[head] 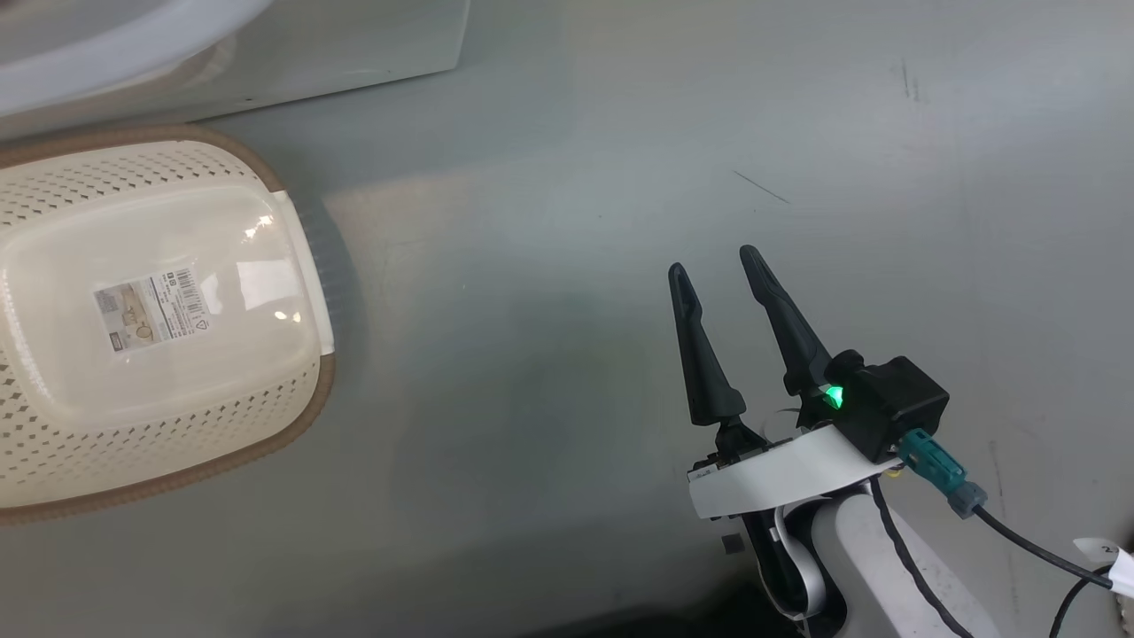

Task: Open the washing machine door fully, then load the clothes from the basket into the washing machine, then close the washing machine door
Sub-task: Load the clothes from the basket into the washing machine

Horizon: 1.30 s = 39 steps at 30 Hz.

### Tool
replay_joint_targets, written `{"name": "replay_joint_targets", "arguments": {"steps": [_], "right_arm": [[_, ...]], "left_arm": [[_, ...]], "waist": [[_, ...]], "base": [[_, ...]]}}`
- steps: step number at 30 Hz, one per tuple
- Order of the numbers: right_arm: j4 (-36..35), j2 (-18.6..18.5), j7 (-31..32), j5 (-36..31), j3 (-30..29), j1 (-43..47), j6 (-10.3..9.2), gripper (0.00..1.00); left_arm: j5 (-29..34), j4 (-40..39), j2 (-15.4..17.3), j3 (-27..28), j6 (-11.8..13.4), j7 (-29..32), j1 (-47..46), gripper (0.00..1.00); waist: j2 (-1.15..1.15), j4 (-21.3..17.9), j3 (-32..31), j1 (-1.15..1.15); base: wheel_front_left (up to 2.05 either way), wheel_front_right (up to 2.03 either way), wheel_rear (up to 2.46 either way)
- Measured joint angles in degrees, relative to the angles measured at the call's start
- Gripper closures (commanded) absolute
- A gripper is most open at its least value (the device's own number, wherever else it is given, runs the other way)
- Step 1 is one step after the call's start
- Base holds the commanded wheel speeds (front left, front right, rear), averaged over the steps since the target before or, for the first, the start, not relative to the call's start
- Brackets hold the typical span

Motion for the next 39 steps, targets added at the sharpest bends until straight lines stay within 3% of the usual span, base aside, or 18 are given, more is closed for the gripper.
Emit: {"name": "replay_joint_targets", "arguments": {"steps": [21,39], "right_arm": [[-0.19,0.02,0.00,0.01,1.08,0.16,0.00,0.00],[-1.15,0.10,0.00,0.01,2.27,0.10,0.00,0.00]], "left_arm": [[-5.58,2.05,2.35,-0.85,0.00,9.01,-11.08,1.00],[-8.22,1.94,4.13,-3.56,0.00,10.76,-16.07,1.00]], "waist": [[0.00,-0.60,2.63,0.00],[0.00,-1.24,7.66,0.00]], "base": [[0.00,0.00,0.00],[0.00,0.00,0.00]]}}
